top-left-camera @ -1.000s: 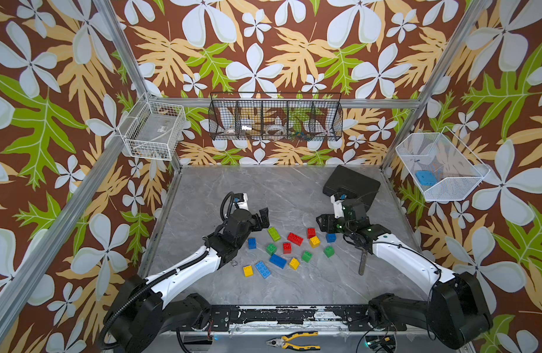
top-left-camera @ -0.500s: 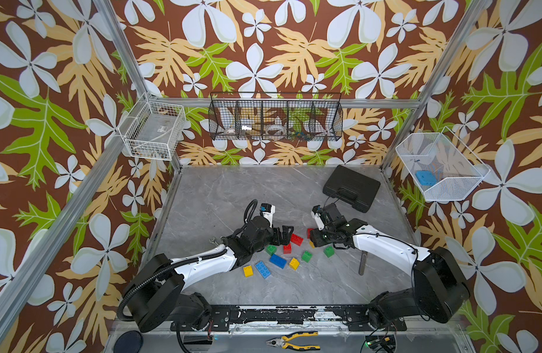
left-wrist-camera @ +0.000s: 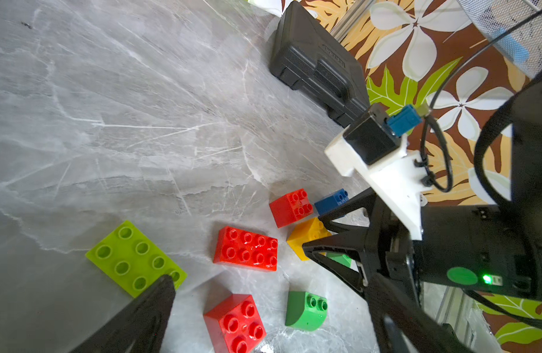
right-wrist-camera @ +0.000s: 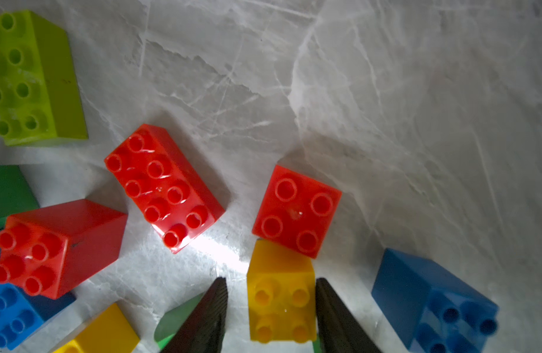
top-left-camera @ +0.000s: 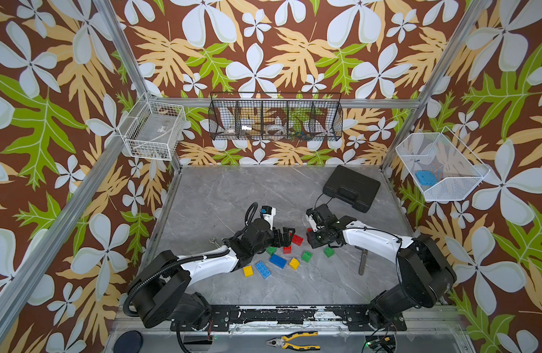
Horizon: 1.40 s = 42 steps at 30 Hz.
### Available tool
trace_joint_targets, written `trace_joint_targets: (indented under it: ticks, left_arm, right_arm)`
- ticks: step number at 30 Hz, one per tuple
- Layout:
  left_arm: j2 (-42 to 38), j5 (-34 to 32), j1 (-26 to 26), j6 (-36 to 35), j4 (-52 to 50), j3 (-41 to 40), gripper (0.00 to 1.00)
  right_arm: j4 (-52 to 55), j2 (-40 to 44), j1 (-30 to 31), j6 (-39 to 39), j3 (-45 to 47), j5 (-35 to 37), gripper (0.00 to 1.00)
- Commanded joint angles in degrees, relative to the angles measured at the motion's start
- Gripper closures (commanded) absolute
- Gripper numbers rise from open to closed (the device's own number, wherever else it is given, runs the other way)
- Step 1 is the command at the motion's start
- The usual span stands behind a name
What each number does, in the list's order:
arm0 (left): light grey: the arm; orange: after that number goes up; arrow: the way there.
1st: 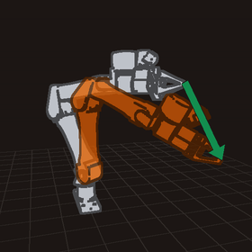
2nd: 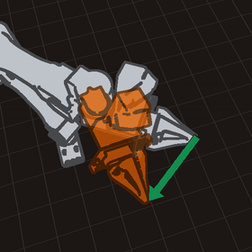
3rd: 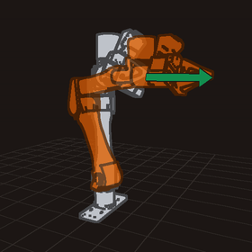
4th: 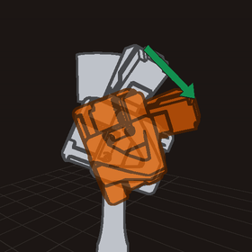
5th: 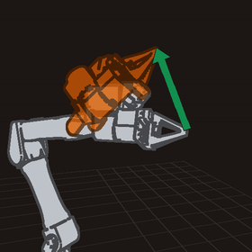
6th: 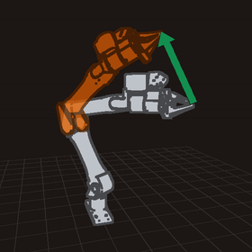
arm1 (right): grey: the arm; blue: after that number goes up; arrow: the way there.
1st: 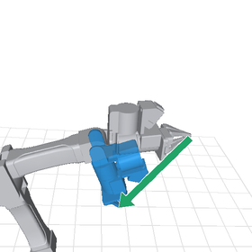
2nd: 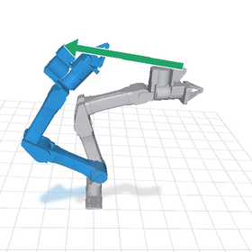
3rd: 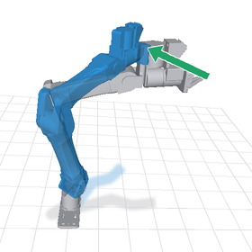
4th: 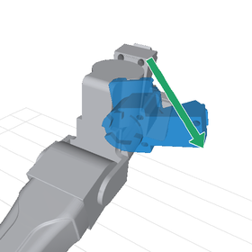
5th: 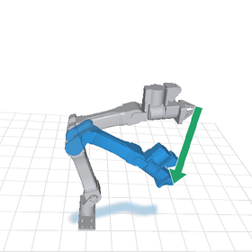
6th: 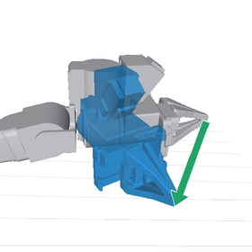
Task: Assemble a fork with lego
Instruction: Pick up the lego brick from the center of the board, then assemble the lego brick with the lego brick.
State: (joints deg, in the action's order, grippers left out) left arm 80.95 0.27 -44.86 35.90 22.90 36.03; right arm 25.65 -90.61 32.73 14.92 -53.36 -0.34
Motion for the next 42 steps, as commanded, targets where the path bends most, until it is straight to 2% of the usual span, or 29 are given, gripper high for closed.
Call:
trace_joint_targets:
  ticks: [1, 17, 23, 26, 30, 35, 38, 42]
  left_arm:
    - [0.26, 0.0, -0.14, 0.35, 1.58, 0.01, 0.01]
    - [1.49, 0.3, -0.14, 1.07, 1.28, 0.7, 0.02]
    - [0.83, -1.27, -0.14, 0.93, -1.0, 1.51, 0.01]
    - [-0.36, -2.37, -0.14, 1.64, -2.1, 2.12, 0.01]
    - [-2.16, -3.9, -0.09, 2.95, -2.97, 1.31, 0.01]
    - [-5.52, -2.72, 0.11, 3.15, -0.88, -2.2, 0.02]
    - [-9.5, -1.28, 0.72, 3.44, 1.58, -6.17, 0.02]
    - [-15.53, 4.31, 5.8, 6.3, 5.7, -13.55, 0.02]
  right_arm:
    - [1.07, -0.74, 0.25, -0.47, -0.39, 1.68, 0.52]
    - [1.6, -2.26, 0.32, 0.59, -0.45, 2.45, 0.66]
    - [1.92, 3.08, 0.32, 1.29, 0.52, 3.92, 0.71]
    - [1.33, 7.52, 0.49, 1.26, 0.85, 4.25, 0.77]
    - [2.18, 10.97, 3.38, 7.13, -0.13, 6.59, 0.87]
    - [6.31, 9.34, 12.68, 18.66, -5.02, 15.34, 1.0]
    - [7.07, 7.76, 16.71, 25.16, -7.09, 17.98, 1.0]
    - [6.83, 4.9, 18.58, 30.31, -8.64, 16.22, 1.0]
